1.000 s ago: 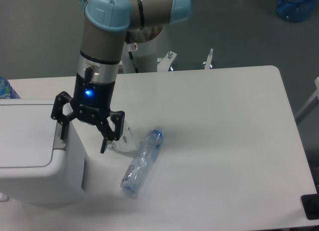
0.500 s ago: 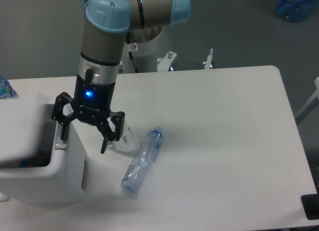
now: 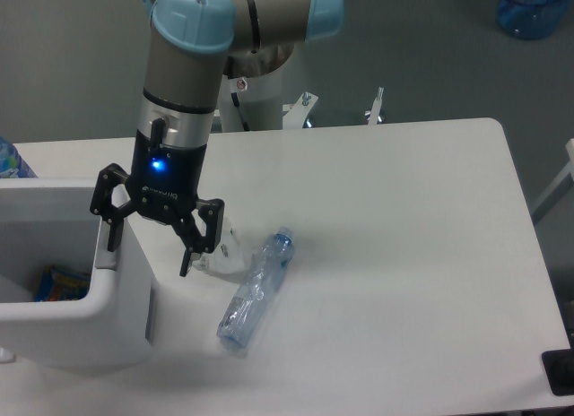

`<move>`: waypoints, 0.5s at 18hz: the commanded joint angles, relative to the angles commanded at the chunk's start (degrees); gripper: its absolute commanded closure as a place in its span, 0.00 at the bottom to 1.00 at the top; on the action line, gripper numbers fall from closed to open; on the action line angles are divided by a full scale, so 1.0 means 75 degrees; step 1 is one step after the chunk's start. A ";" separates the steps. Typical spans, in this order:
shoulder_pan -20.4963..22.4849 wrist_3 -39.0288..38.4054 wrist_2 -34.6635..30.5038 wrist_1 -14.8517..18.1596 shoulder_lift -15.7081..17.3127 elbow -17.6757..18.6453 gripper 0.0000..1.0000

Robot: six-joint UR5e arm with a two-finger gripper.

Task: Open the trash can
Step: 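Raise the gripper away from the opened trash bin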

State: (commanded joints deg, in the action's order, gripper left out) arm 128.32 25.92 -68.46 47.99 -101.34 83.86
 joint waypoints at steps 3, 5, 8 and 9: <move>0.0129 0.0597 -0.1332 0.0105 0.0000 -0.0107 0.00; 0.0129 0.0914 -0.1944 0.0152 0.0000 -0.0096 0.00; 0.0292 0.1173 -0.2016 0.0398 0.0011 -0.0096 0.00; 0.0398 0.1266 -0.2005 0.0480 0.0023 -0.0096 0.00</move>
State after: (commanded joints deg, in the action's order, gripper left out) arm 131.30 35.41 -83.50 51.59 -101.16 83.14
